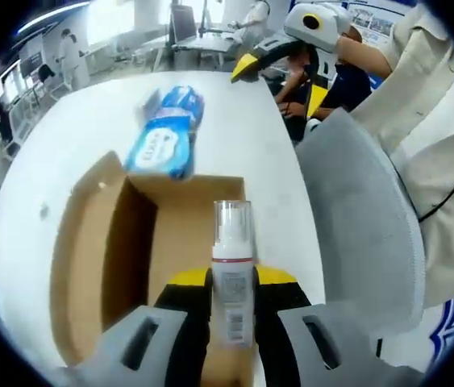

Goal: Operate the shoe box by opening the lid, removing the specified soft item, and placing it in the target area until the item is outside and the box remains undamaged.

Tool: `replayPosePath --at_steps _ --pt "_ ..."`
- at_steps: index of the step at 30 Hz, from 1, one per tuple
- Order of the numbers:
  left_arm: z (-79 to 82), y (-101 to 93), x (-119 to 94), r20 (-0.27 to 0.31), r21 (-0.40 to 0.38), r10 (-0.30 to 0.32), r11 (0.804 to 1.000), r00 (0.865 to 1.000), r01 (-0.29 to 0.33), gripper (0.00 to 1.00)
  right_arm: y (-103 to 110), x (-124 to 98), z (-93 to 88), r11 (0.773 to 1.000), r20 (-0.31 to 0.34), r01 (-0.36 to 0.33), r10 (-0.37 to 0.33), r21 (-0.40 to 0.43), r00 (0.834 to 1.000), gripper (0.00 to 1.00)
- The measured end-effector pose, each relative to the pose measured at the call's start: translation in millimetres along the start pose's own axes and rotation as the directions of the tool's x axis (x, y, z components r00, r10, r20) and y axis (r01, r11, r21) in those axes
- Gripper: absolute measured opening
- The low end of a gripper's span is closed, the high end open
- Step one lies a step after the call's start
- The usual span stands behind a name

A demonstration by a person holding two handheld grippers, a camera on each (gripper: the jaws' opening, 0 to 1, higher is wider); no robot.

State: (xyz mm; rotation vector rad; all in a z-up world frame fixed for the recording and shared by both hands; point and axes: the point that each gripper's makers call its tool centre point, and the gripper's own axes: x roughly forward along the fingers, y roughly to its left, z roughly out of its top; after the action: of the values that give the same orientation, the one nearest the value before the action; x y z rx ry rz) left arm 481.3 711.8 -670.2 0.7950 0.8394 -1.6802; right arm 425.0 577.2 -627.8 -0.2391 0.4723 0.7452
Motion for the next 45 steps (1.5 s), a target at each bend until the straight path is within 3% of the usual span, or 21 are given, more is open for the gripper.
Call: replayPosePath --at_steps 10,24,37,45 --pt "29.2 -22.8 6.5 0.021 0.087 -0.048 0.995 0.999 0.046 0.17 21.5 13.1 20.4 0.997 0.043 -0.078 0.078 -0.016 0.996 0.47" --pt "57.7 -44.0 16.6 0.052 0.182 -0.096 0.98 0.994 0.085 0.17 44.3 22.7 27.7 0.986 0.034 -0.152 0.155 -0.069 0.987 0.35" --pt "72.5 -54.4 18.5 0.101 0.261 -0.133 0.96 0.986 0.103 0.17 54.8 25.5 32.4 0.973 0.03 -0.19 0.195 -0.133 0.98 0.21" --pt "77.7 -58.4 20.6 0.135 0.303 -0.145 0.948 0.98 0.099 0.17 58.4 27.4 31.5 0.965 0.012 -0.2 0.205 -0.17 0.979 0.18"
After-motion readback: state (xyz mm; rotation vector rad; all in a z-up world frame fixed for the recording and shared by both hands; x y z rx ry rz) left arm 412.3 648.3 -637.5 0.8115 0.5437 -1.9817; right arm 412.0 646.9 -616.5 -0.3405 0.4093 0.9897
